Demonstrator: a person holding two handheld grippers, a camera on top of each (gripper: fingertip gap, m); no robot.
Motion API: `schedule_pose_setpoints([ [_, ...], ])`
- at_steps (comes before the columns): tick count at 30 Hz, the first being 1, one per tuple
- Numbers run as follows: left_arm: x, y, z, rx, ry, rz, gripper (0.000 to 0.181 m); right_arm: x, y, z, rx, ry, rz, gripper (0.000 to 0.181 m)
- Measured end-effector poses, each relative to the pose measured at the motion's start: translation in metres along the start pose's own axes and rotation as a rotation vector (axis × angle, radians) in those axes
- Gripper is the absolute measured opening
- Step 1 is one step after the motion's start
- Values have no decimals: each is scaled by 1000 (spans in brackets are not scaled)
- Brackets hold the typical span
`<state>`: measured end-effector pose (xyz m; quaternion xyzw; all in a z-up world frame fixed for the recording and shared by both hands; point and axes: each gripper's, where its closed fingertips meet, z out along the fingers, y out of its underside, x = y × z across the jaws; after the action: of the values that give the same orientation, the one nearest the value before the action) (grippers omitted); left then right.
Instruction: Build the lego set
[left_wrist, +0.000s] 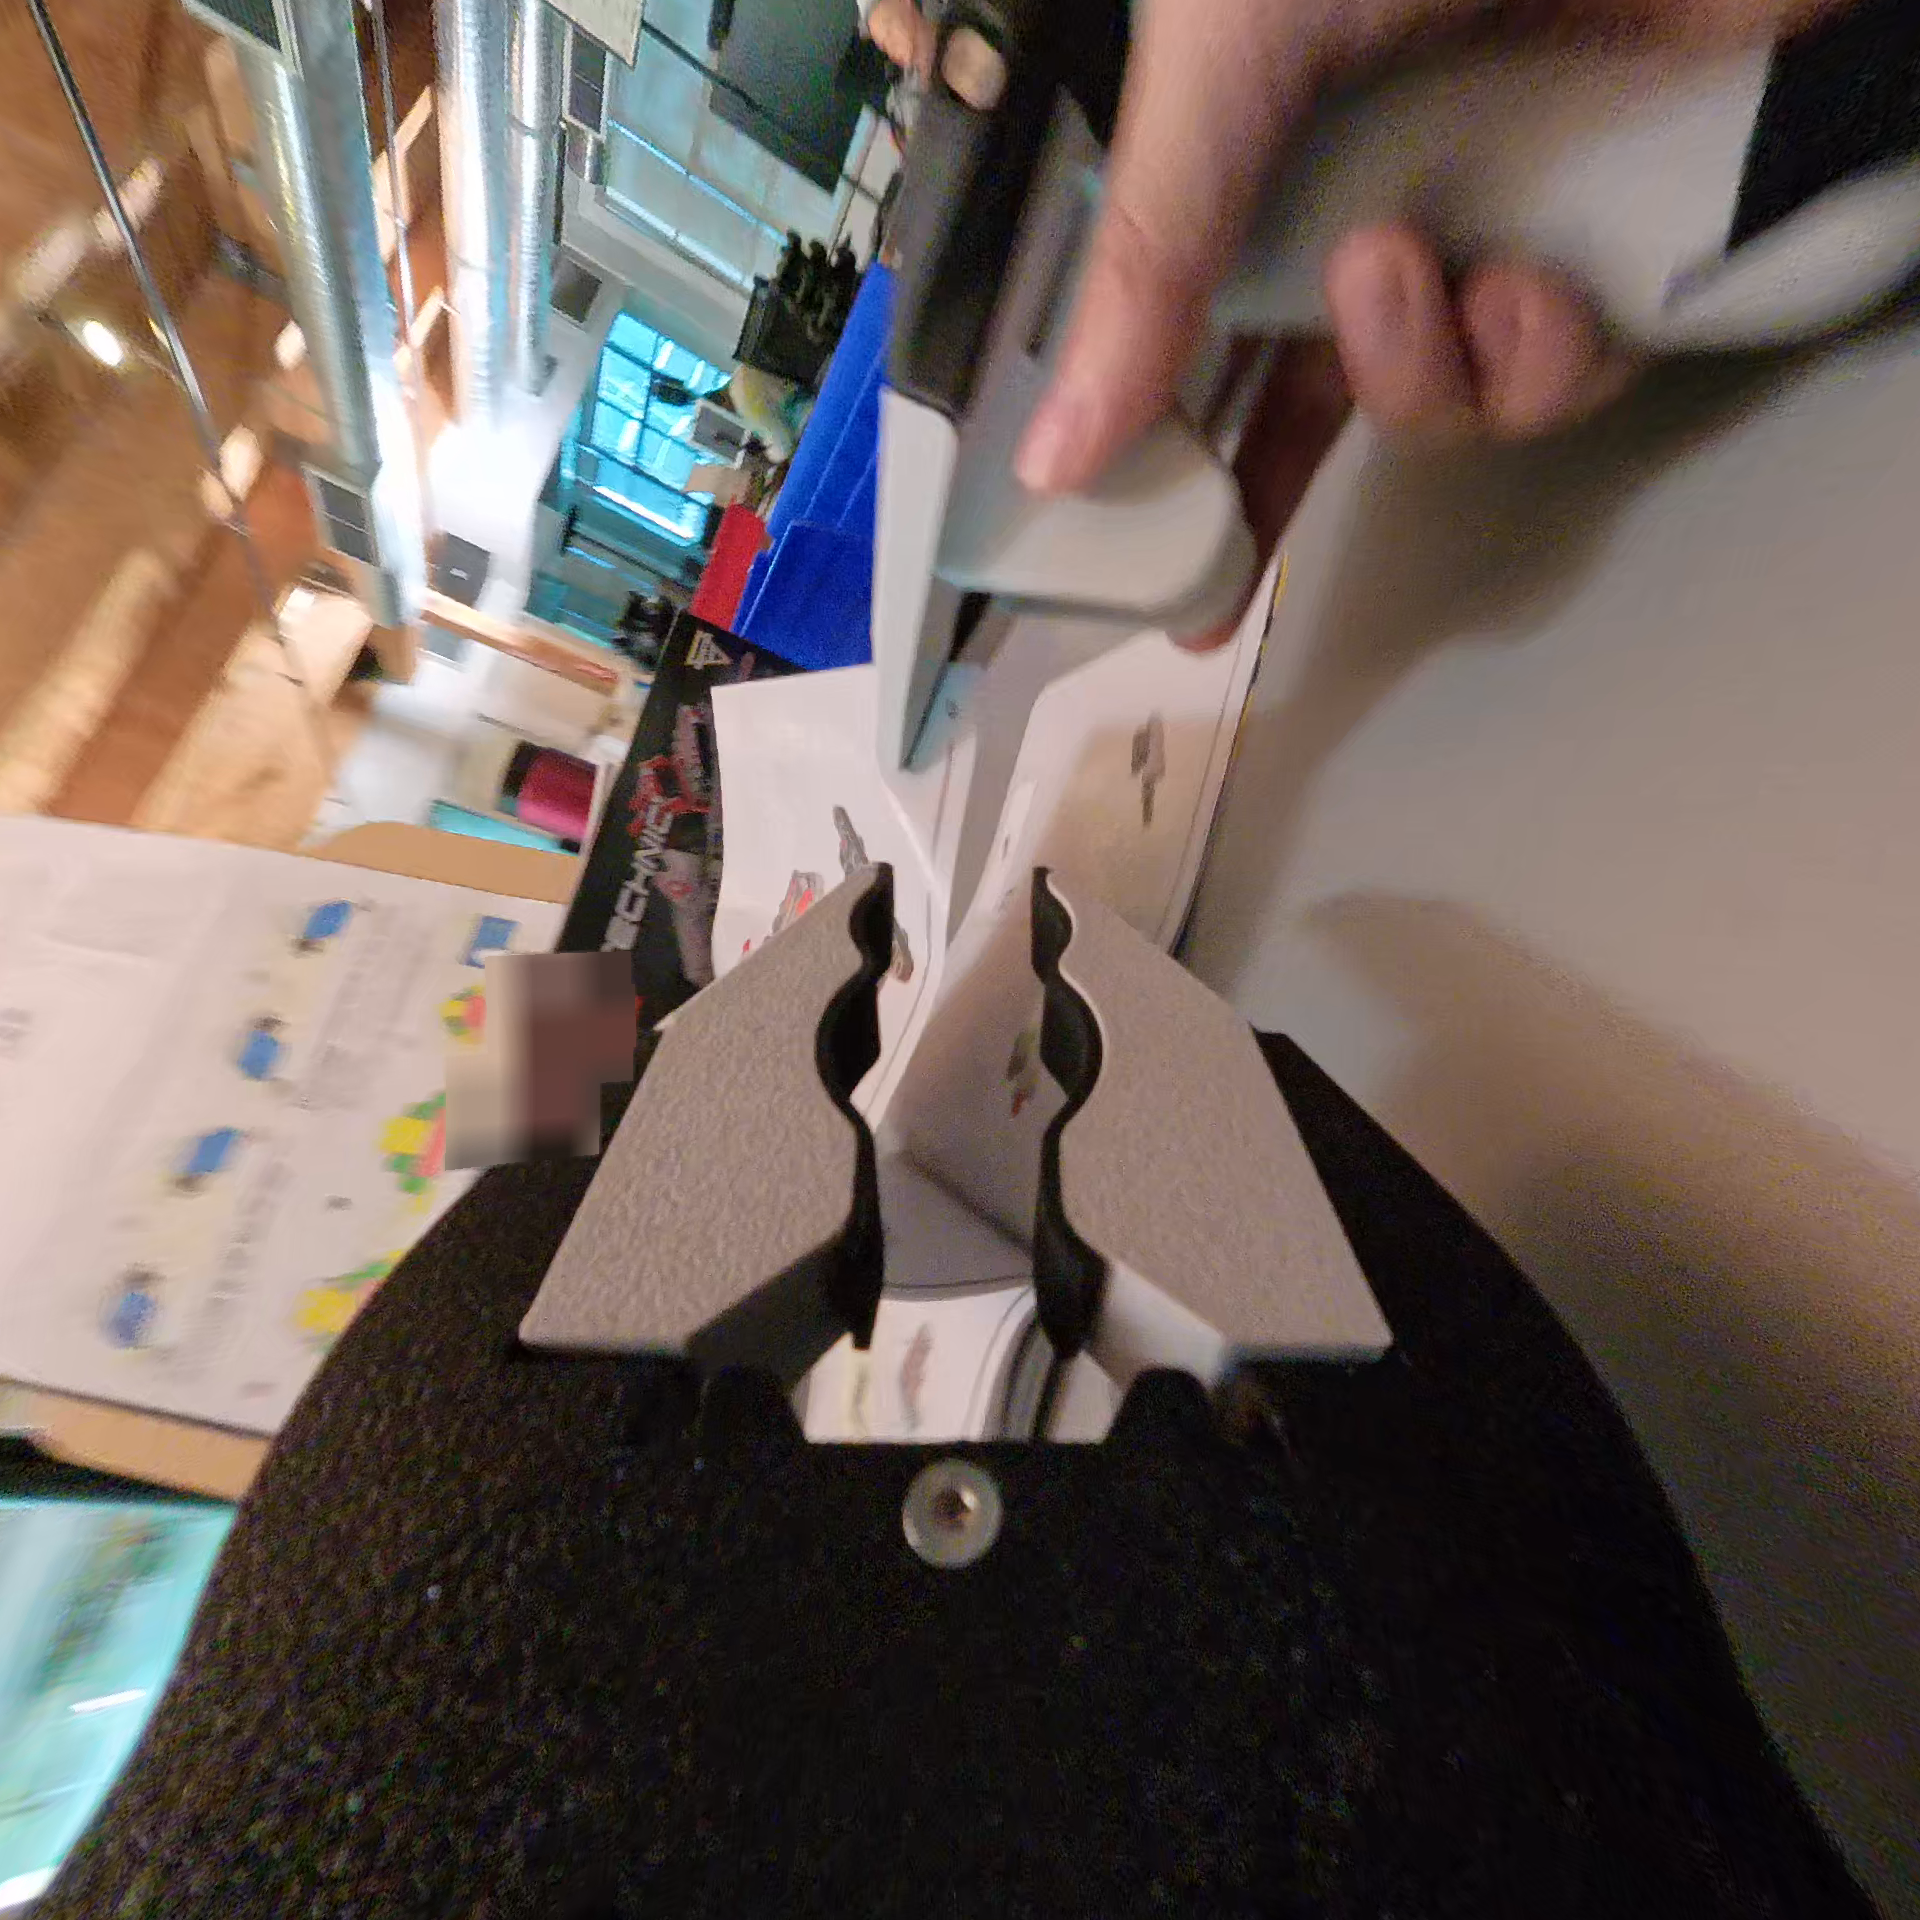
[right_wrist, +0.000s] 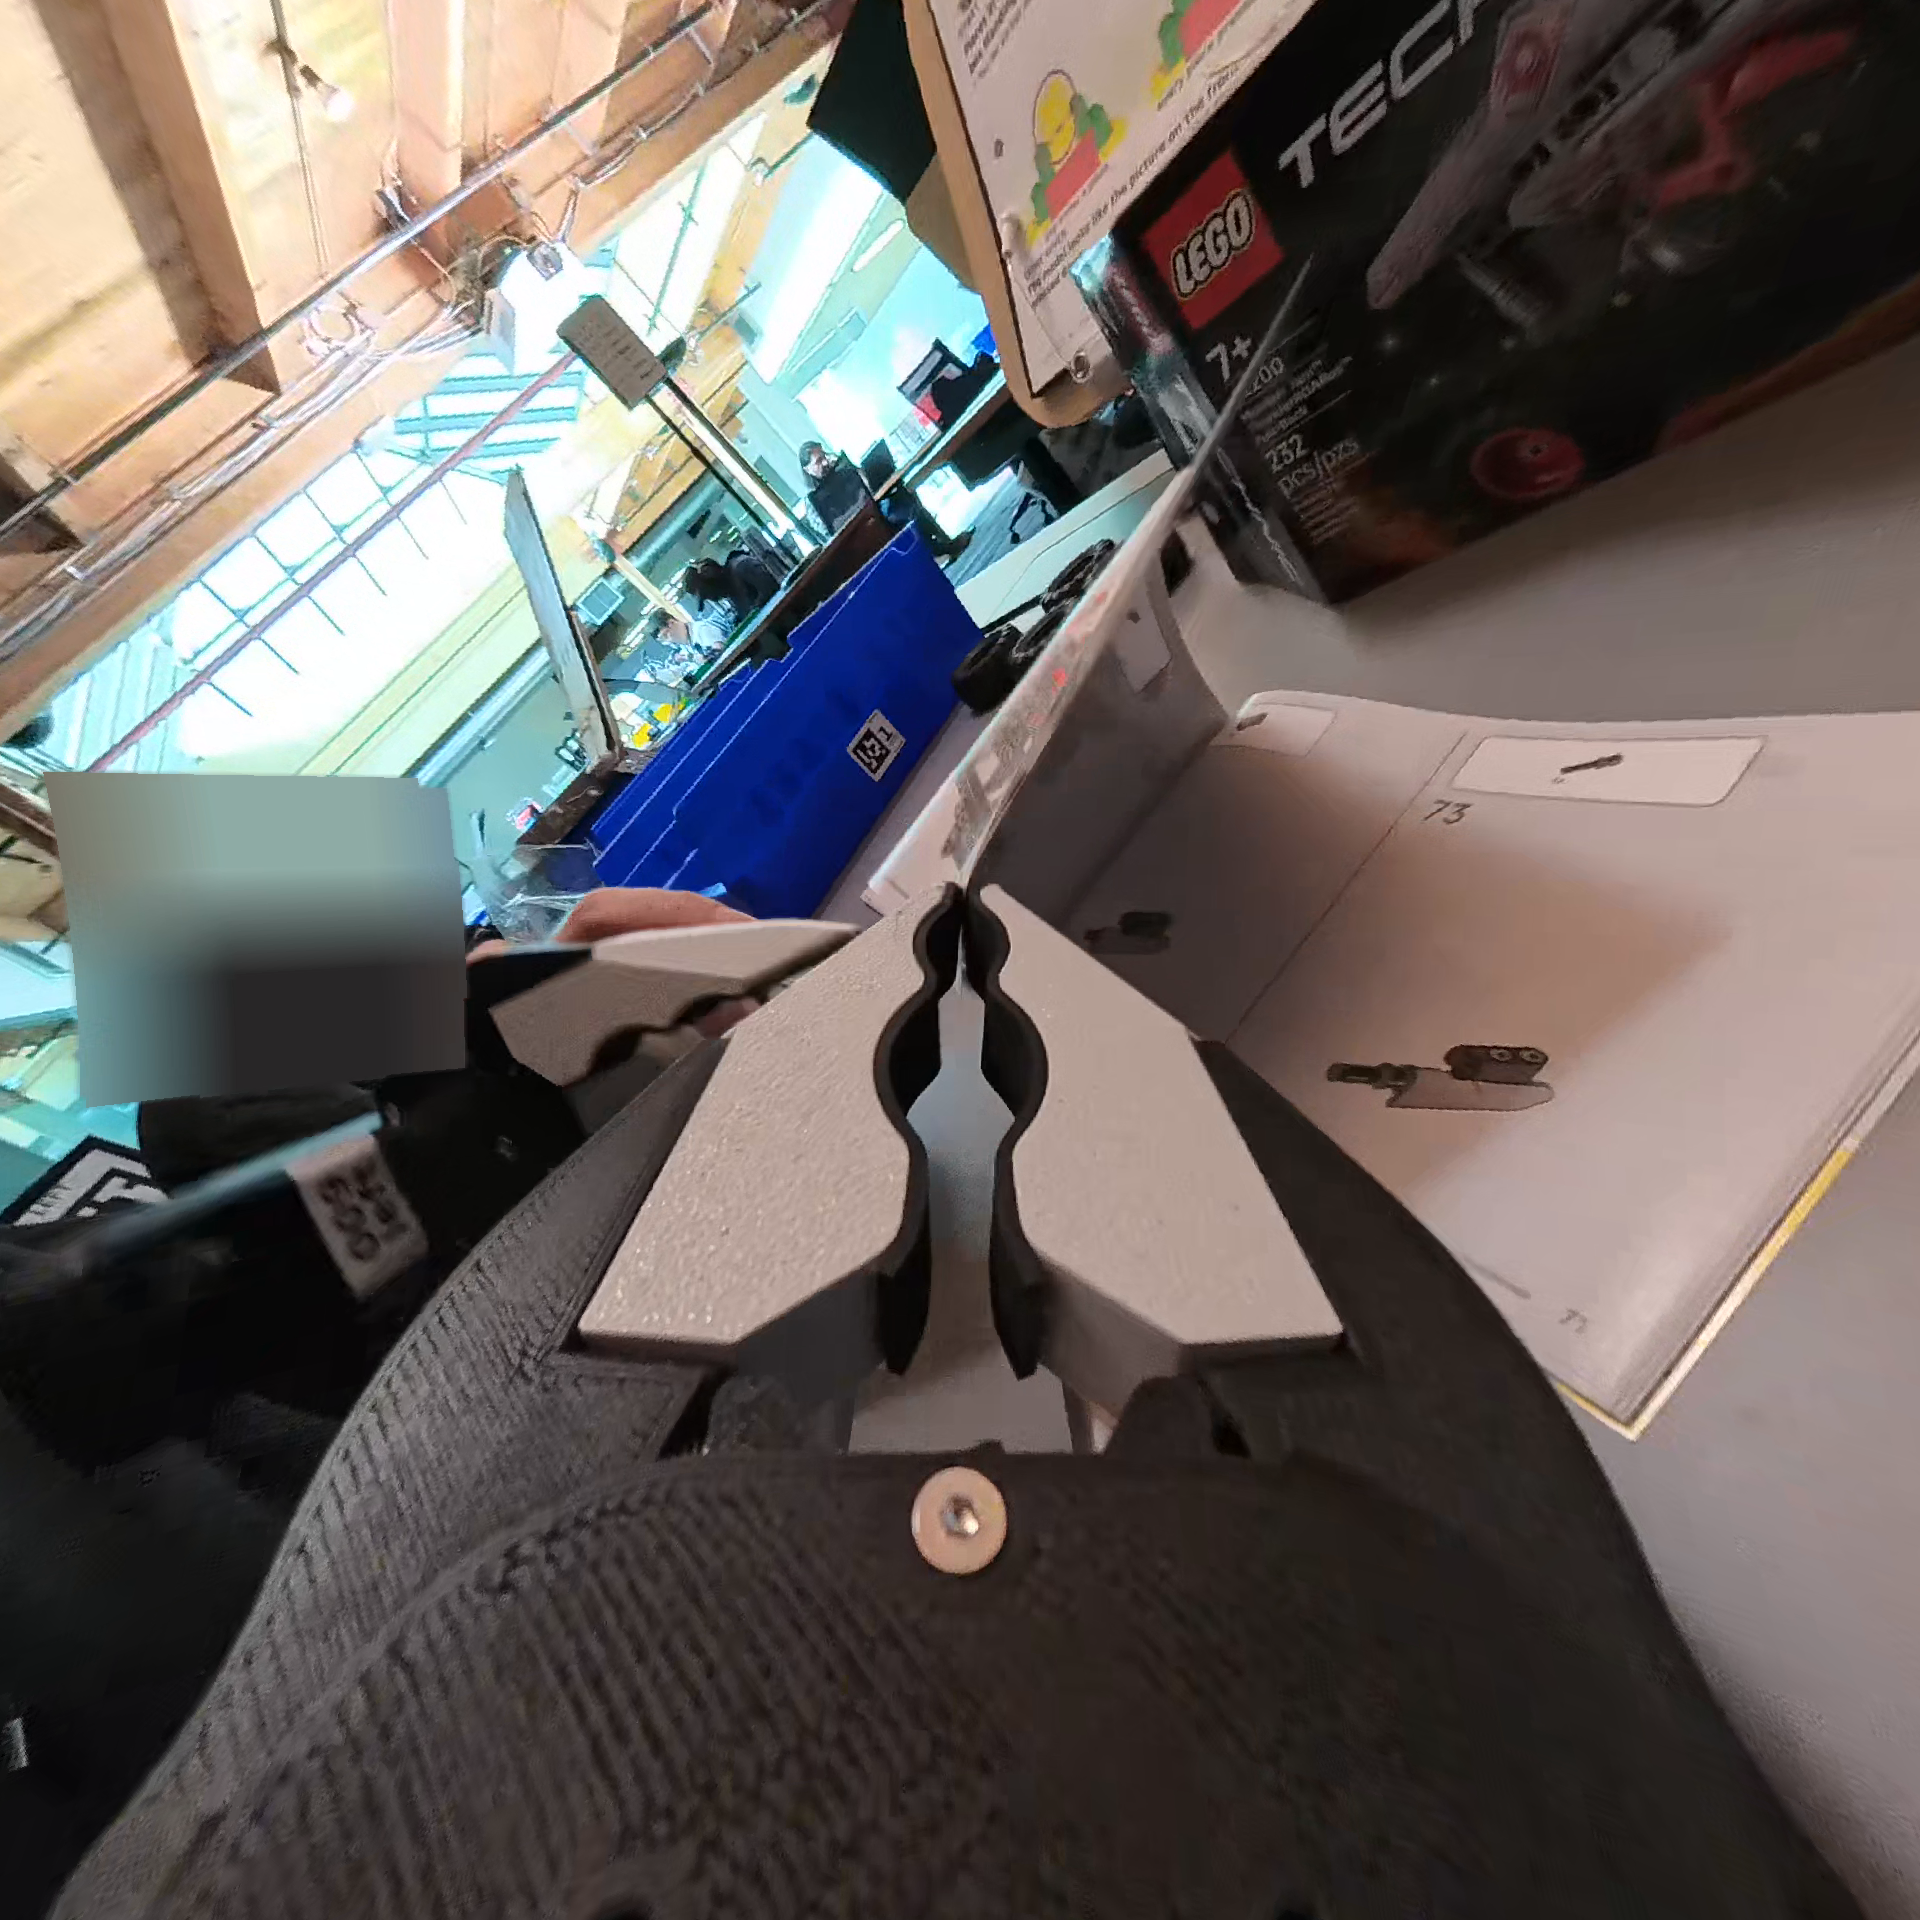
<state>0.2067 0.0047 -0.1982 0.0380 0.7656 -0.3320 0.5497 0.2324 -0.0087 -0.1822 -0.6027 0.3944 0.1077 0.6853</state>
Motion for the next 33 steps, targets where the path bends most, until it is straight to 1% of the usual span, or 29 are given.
schedule_pose_setpoints([
  [1, -4, -5, -1, 26, 21, -93, 23, -1, -1, 0, 0, -11, -10, 0],
  [3, -17, -6, -2, 37, 46, -266, 24, -5, -2, 2, -14, -33, -29, 0],
  [6, -33, -9, -2, 83, 142, -542, 28, -15, -1, 7, -28, -78, -71, 0],
  [8, -43, -7, -3, 111, 228, -765, 36, -21, 1, 10, -44, -85, -151, 0],
  [10, -56, -4, -5, 154, 316, -980, 37, -20, 5, 15, -76, -46, -275, 0],
  [11, -62, -1, -4, 155, 354, -1069, 38, -21, 6, 16, -82, -29, -340, 0],
  [12, -64, 4, -2, 124, 383, -1131, 42, -22, 5, 18, -82, -13, -391, 0],
  [13, -63, 7, -1, 88, 424, -1156, 49, -24, 5, 21, -83, -6, -436, 0],
  [14, -60, 7, 1, 62, 465, -1165, 52, -27, 4, 23, -80, 2, -483, 0],
  [16, -58, 6, 4, 31, 503, -1196, 48, -28, 3, 26, -72, 38, -590, 0],
  [19, -70, 1, 9, 62, 461, -1275, 40, -30, 3, 29, -81, 101, -765, 0],
  [21, -77, 3, 12, 51, 428, -1315, 40, -29, 3, 29, -101, 163, -897, 0],
  [24, -77, -1, 14, 36, 447, -1334, 45, -29, 3, 31, -130, 241, -1051, 0],
  [26, -73, -4, 16, 9, 458, -1310, 46, -29, 5, 34, -148, 270, -1123, 0],
  [28, -70, 1, 18, -39, 432, -1274, 44, -30, 6, 36, -154, 289, -1177, 0],
  [33, -67, 9, 19, -95, 400, -1232, 42, -30, 11, 39, -195, 315, -1259, 0],
])
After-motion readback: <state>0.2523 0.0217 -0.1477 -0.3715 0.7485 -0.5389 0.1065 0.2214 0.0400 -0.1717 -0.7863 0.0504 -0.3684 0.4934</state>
